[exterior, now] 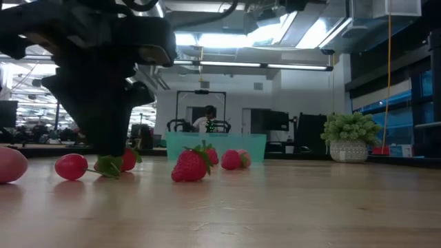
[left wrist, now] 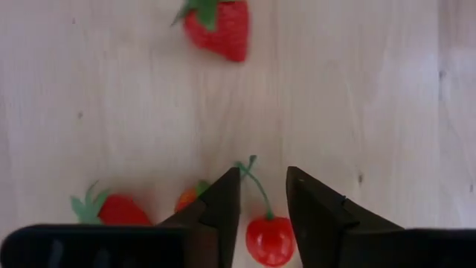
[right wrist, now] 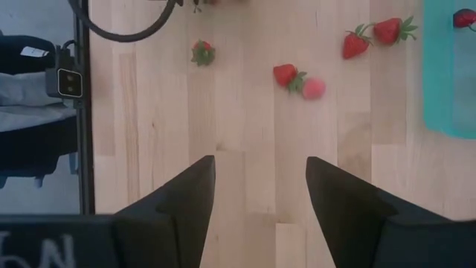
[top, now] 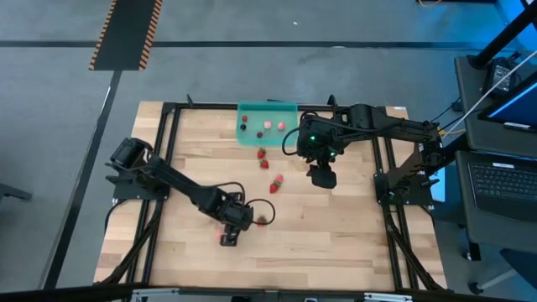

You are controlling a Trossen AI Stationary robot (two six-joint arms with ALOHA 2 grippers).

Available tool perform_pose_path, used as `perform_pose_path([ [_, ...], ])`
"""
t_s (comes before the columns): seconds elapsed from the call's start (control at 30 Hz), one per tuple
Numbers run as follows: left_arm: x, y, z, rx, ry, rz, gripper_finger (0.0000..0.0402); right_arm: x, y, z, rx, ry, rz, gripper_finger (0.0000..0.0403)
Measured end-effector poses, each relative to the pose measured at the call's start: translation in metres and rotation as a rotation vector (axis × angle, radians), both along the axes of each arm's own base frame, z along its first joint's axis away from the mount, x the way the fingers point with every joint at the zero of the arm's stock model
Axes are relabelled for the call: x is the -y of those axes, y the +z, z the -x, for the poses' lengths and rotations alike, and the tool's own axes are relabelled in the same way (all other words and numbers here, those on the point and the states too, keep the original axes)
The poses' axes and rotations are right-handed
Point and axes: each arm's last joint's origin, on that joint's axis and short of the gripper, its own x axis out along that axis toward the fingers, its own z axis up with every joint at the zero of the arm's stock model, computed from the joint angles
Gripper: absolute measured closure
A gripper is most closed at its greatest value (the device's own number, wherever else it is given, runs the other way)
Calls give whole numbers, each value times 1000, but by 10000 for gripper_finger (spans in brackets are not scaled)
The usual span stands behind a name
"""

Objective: Pick and placing Produce into tupperware
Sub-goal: Put the red strawberry into the green container

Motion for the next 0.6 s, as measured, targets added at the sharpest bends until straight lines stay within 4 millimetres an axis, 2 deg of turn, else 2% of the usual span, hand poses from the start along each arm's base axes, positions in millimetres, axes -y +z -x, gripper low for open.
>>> perform_pose_path([
  [0.13,4,-1,1,6,-61,-24,271,0,0,0,1,1,0,189],
  [0.33,1,-1,0,33,-33,-91,236,0,0,0,2,3,1,189],
  [0.6,3,-11,-3,16,-63,-91,236,0,0,-1,9,2,1,189],
])
